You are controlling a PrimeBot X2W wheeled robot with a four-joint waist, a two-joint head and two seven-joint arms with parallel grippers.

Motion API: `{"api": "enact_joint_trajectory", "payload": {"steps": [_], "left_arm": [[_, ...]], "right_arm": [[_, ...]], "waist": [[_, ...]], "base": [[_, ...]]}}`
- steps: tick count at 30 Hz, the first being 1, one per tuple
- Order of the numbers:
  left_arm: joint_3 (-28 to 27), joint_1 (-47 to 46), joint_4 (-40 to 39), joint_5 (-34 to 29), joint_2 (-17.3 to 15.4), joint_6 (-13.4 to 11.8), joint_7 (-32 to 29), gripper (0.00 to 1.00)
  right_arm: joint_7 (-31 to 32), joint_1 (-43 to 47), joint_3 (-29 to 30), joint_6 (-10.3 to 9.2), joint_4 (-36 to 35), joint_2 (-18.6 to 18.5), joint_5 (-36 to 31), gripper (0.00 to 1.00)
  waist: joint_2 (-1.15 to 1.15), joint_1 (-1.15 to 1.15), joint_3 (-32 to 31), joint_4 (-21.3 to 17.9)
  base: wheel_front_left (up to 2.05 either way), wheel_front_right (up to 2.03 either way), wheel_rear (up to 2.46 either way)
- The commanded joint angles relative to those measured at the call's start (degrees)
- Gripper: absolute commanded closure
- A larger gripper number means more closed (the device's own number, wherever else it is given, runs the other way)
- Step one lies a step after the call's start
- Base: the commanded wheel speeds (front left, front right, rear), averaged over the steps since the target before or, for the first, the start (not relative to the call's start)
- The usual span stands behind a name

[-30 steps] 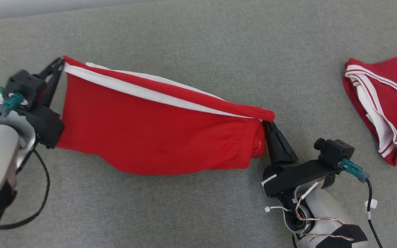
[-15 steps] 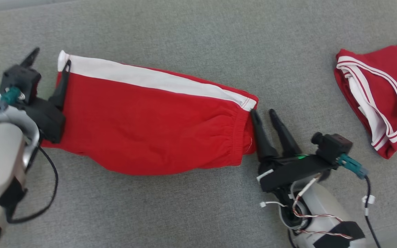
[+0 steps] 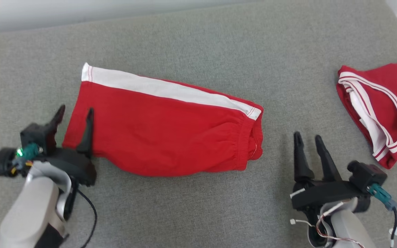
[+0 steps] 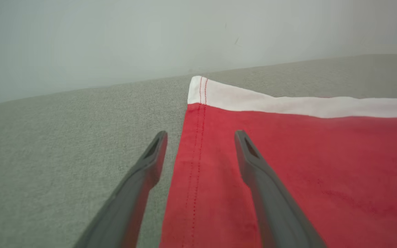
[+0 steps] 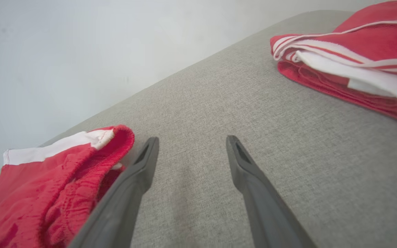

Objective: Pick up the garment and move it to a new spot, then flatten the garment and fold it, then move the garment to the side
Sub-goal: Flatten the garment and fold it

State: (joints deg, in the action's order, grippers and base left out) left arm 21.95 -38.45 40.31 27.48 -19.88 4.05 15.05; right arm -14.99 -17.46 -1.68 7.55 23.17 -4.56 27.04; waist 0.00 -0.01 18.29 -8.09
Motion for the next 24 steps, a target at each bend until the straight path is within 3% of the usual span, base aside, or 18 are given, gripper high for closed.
{"api": "enact_joint_trajectory", "payload": {"steps": [1, 10, 18, 19, 20, 21, 24], "left_arm": [[-0.6, 1.26, 0.1, -0.01, 0.45, 0.24, 0.17, 0.0], [-4.17, 4.04, 6.28, -1.7, 3.41, 1.28, 0.17, 0.0], [-2.68, 2.23, 15.68, -3.2, 5.45, 0.9, -0.02, 0.0], [-2.45, 1.88, 16.58, -3.38, 5.59, 1.02, -0.03, 0.44], [-2.36, 1.67, 17.19, -3.41, 5.76, 1.21, -0.03, 0.76], [-2.36, 1.58, 17.68, -3.34, 5.95, 1.35, -0.02, 1.0], [-2.71, 1.72, 17.91, -3.34, 6.06, 1.53, -0.01, 1.0]], "right_arm": [[-0.23, 0.73, 0.38, -0.16, -0.06, 0.33, -0.69, 0.0], [-0.23, 2.64, 1.92, -0.16, 0.35, 1.25, -2.06, 0.0], [-0.23, 3.54, 1.44, -0.16, 0.95, 1.55, -2.37, 0.0], [-0.23, 3.5, 1.24, -0.16, 1.06, 1.58, -2.31, 0.0], [-0.23, 3.49, 1.08, -0.16, 1.17, 1.6, -2.24, 0.0], [-0.23, 3.5, 0.95, -0.16, 1.22, 1.61, -2.14, 0.0], [-0.23, 3.82, 0.67, -0.16, 1.42, 1.66, -1.86, 0.0]], "waist": [[0.0, 0.01, -0.76, 0.23], [0.0, 0.01, -2.37, -0.27], [0.0, 0.01, -3.61, -0.53], [0.0, 0.01, -3.83, -0.6], [0.0, 0.01, -4.07, -0.63], [0.0, 0.01, -4.26, -0.65], [0.0, 0.01, -5.12, -0.64]], "base": [[0.0, 0.0, 0.0], [0.0, 0.0, 0.0], [0.0, 0.0, 0.0], [0.0, 0.0, 0.0], [0.0, 0.0, 0.0], [0.0, 0.0, 0.0], [0.0, 0.0, 0.0]]}}
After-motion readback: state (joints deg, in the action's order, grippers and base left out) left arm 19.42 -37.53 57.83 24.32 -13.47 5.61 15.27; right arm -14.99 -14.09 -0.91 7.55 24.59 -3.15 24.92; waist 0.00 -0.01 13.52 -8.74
